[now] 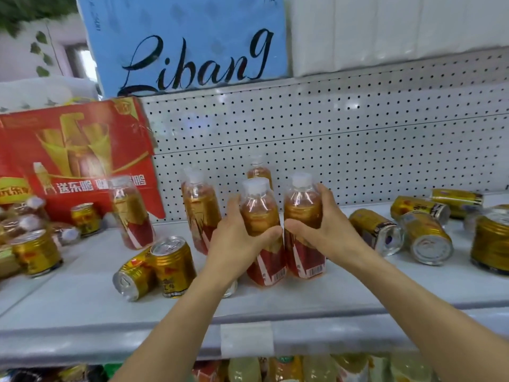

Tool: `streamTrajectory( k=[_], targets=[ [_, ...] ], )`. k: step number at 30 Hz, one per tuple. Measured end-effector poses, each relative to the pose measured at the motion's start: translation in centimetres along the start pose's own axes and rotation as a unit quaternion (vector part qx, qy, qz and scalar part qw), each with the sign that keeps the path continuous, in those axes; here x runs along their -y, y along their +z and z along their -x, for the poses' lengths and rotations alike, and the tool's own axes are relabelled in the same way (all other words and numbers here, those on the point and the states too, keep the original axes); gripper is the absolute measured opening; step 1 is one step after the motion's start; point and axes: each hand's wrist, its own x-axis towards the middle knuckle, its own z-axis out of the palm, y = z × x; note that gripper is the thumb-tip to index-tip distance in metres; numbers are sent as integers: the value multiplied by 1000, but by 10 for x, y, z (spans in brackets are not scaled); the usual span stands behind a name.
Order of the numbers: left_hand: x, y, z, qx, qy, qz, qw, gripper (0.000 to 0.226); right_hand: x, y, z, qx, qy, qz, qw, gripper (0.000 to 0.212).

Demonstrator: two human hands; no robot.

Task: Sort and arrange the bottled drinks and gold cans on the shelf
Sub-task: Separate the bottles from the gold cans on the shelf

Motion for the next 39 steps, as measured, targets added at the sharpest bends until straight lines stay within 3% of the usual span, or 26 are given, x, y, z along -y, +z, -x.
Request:
streamTrajectory(
  k=[7, 12, 24, 35, 39],
  targets=[
    [-4, 0, -3, 13, -4, 28, 1000, 57, 1, 2, -1, -25, -5, -11, 1000, 77],
    [-16, -2, 11, -5, -3, 32, 999, 72, 6, -10, 15, -17, -35, -28, 999, 68],
    [-53, -31, 94, -80, 2, 53, 995, 76, 37, -45, 78, 24, -106, -45, 993, 61],
    [-36, -110, 178, -165, -59, 51, 983, 71, 94, 14, 125, 126, -175, -156, 964, 66],
    [-13, -157, 205, -182, -77, 22, 980, 62, 127, 57, 141, 180, -197, -176, 948, 58]
  ],
)
